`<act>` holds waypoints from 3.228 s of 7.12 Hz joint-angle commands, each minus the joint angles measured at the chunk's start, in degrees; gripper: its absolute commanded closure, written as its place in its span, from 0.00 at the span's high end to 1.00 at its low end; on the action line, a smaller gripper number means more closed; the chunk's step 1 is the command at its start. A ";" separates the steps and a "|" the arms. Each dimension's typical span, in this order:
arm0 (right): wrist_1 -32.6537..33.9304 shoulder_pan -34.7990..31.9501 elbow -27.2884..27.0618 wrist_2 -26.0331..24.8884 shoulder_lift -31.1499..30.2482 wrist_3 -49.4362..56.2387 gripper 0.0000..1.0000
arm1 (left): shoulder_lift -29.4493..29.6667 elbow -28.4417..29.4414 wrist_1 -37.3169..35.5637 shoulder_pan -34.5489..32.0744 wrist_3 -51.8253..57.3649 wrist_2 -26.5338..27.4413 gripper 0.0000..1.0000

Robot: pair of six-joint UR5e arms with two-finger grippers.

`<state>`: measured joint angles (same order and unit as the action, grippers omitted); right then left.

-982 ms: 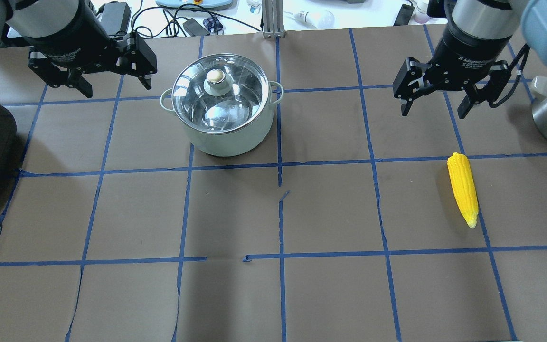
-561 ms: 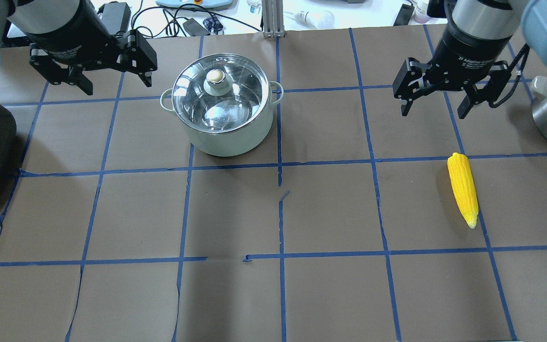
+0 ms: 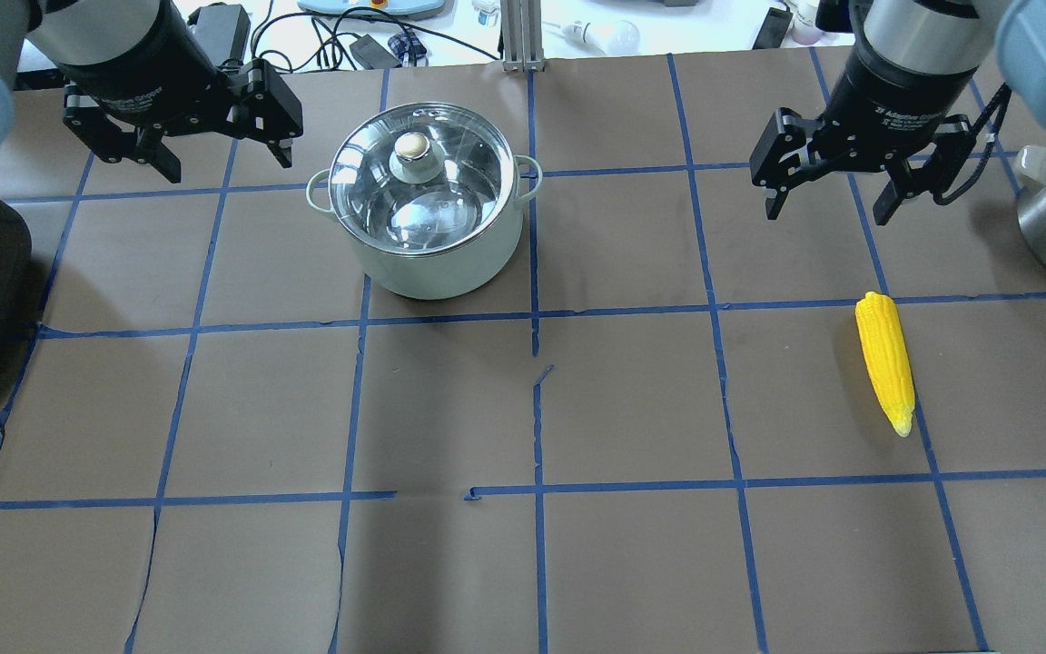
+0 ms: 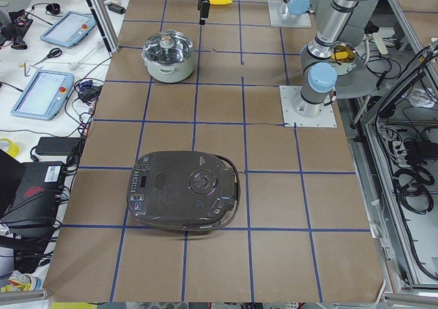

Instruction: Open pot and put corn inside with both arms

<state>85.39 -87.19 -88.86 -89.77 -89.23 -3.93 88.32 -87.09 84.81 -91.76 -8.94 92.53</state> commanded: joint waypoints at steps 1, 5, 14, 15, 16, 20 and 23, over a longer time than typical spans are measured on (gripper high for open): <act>0.04 0.00 0.00 0.03 0.02 0.06 1.00 | 0.27 -0.01 -0.17 0.00 -0.03 -0.15 1.00; 0.30 0.00 0.00 0.03 0.02 0.07 1.00 | 0.53 -0.01 -0.44 0.09 -0.03 -0.51 1.00; 0.47 0.00 0.00 0.12 0.02 0.07 1.00 | 0.44 0.17 -0.44 0.00 -0.03 -0.42 1.00; 0.47 0.00 0.00 0.29 0.10 0.15 1.00 | 0.27 0.17 -0.35 0.00 -0.03 -0.07 1.00; 0.47 0.00 0.00 0.47 0.10 0.50 1.00 | 0.27 0.17 -0.44 0.00 -0.03 -0.24 1.00; 0.47 0.00 0.09 0.03 0.10 0.85 1.00 | 0.44 0.26 -0.44 0.09 -0.03 -0.42 1.00; -0.05 0.87 0.09 0.03 0.19 1.03 1.00 | 10.50 8.04 -2.71 -0.34 -0.99 -1.12 1.00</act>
<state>85.41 -86.88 -88.78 -89.58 -89.12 -3.14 93.83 -83.10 83.24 -91.73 -9.63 91.93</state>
